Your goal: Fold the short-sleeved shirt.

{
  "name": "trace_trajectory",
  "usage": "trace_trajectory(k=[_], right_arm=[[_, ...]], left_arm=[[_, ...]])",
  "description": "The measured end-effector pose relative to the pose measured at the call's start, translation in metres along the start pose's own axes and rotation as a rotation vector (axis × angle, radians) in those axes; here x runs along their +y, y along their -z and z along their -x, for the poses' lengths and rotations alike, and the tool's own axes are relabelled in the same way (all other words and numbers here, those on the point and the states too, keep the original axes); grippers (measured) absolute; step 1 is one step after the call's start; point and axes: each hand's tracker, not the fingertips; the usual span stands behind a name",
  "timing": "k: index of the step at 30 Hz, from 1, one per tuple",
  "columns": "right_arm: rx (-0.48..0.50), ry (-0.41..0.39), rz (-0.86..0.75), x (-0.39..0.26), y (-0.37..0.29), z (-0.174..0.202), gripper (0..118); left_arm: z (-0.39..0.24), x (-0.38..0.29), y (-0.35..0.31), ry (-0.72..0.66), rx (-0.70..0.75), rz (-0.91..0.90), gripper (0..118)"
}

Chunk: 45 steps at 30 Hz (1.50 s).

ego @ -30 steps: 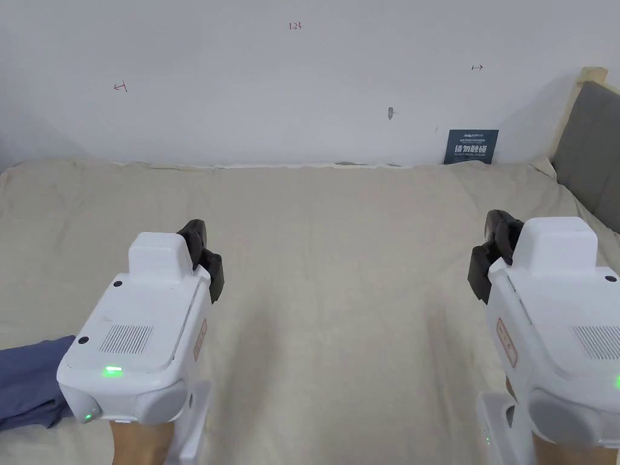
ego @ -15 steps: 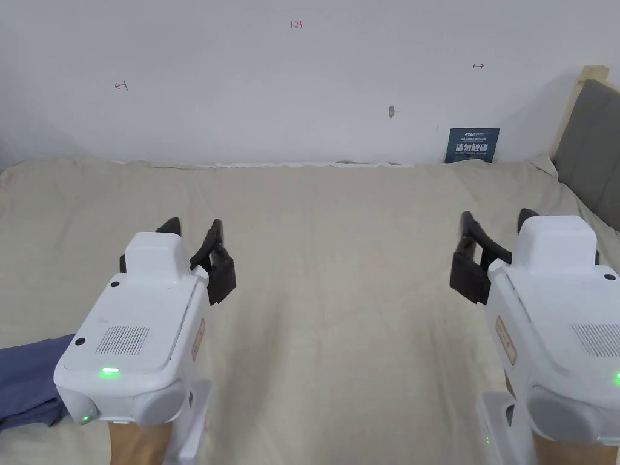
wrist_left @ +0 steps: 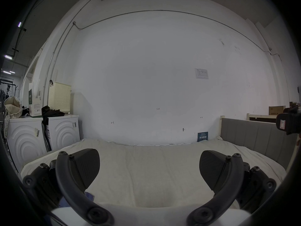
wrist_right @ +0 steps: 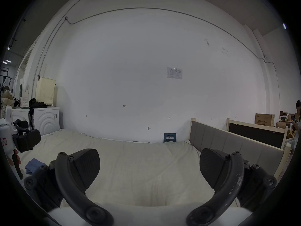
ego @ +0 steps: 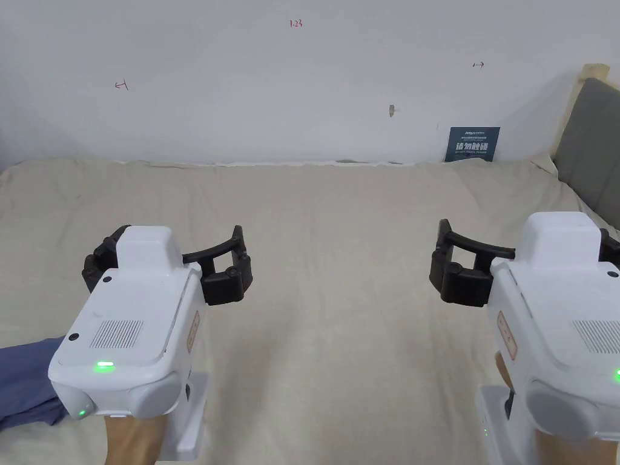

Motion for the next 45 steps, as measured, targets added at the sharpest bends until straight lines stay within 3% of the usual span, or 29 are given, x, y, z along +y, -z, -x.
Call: trace_trajectory(k=[45], right_arm=[[-0.009, -0.009, 0.002, 0.0015, -0.0022, 0.0083, 118]], left_arm=[[-0.0007, -0.0016, -0.0022, 0.036, -0.022, -0.015, 118]])
